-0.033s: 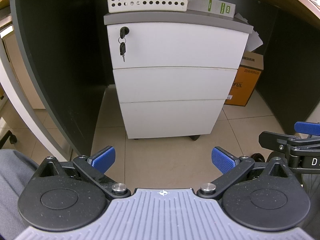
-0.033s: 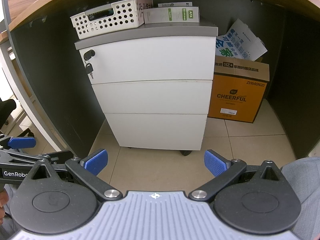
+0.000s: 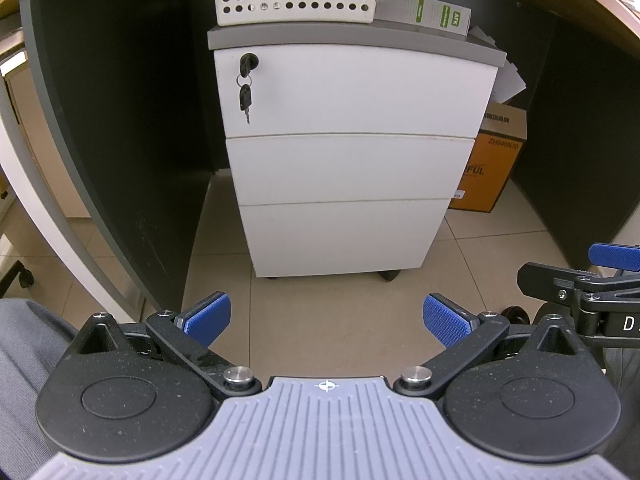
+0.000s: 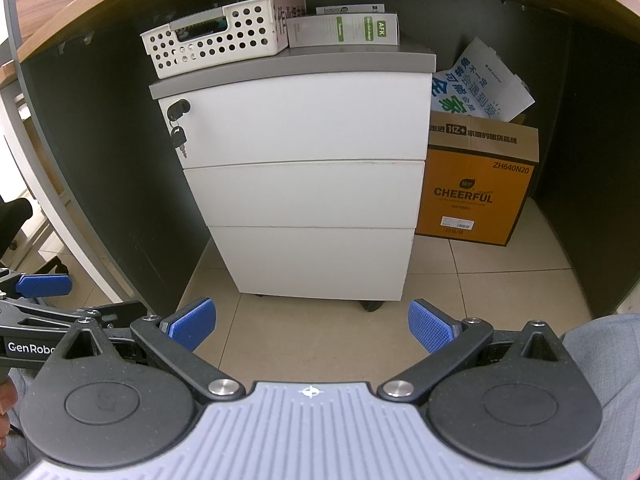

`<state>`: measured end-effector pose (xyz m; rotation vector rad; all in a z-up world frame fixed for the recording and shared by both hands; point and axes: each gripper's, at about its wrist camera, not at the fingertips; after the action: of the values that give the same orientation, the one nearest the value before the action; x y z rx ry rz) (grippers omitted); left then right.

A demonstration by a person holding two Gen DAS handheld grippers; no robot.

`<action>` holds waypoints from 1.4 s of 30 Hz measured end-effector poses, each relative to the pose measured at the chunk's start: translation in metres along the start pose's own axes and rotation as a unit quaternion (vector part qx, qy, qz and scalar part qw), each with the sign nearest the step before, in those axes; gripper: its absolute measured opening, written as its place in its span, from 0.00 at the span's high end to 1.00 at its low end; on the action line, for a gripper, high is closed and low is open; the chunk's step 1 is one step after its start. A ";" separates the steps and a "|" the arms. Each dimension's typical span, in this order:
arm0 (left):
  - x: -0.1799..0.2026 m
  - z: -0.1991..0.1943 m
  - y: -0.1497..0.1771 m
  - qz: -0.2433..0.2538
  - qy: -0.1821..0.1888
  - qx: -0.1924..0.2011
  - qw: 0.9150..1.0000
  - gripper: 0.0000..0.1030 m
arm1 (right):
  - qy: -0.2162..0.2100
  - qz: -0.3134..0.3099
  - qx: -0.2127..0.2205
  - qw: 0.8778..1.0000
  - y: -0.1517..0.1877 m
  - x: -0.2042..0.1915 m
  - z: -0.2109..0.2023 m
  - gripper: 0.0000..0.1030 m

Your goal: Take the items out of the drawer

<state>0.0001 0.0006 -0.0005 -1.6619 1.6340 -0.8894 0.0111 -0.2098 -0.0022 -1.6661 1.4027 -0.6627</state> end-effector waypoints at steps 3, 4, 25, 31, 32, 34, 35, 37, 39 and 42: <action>-0.001 0.001 0.001 0.000 0.000 0.000 1.000 0.00 | 0.000 0.001 -0.001 1.000 0.000 0.000 0.000 0.00; -0.001 0.001 0.001 -0.001 0.000 0.000 1.000 0.00 | 0.000 0.001 -0.001 1.000 0.000 0.000 -0.001 0.00; 0.001 -0.001 0.004 0.000 0.000 -0.001 1.000 0.00 | 0.001 0.001 -0.002 1.000 0.000 0.000 0.001 0.00; 0.001 -0.001 0.005 0.000 -0.001 -0.002 1.000 0.00 | 0.001 0.001 -0.002 1.000 0.000 -0.001 0.001 0.00; 0.001 -0.001 0.005 0.000 -0.001 -0.003 1.000 0.00 | 0.001 0.001 -0.003 1.000 0.000 -0.001 0.001 0.00; 0.001 -0.001 0.004 0.000 -0.001 -0.003 1.000 0.00 | 0.001 0.001 -0.003 1.000 0.000 -0.001 0.002 0.00; 0.001 -0.001 0.004 0.000 -0.001 -0.003 1.000 0.00 | 0.001 0.001 -0.003 1.000 0.000 -0.001 0.002 0.00; 0.001 0.000 0.004 -0.001 -0.001 -0.005 1.000 0.00 | 0.001 0.002 -0.003 1.000 0.000 -0.001 0.003 0.00; 0.001 0.001 0.004 -0.002 -0.001 -0.005 1.000 0.00 | 0.002 0.002 -0.004 1.000 0.000 -0.001 0.002 0.00; 0.001 0.002 0.005 -0.002 0.000 -0.007 1.000 0.00 | 0.002 0.003 -0.006 1.000 0.001 -0.001 0.003 0.00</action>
<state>-0.0005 -0.0006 -0.0057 -1.6748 1.6409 -0.8805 0.0132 -0.2076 -0.0045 -1.6693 1.4166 -0.6565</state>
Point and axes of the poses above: each gripper's, at about its wrist camera, not at the fingertips, and z roughly the way its jaws point, x to its right, y to its underside, and after that the axes turned 11 degrees about x, right-handed
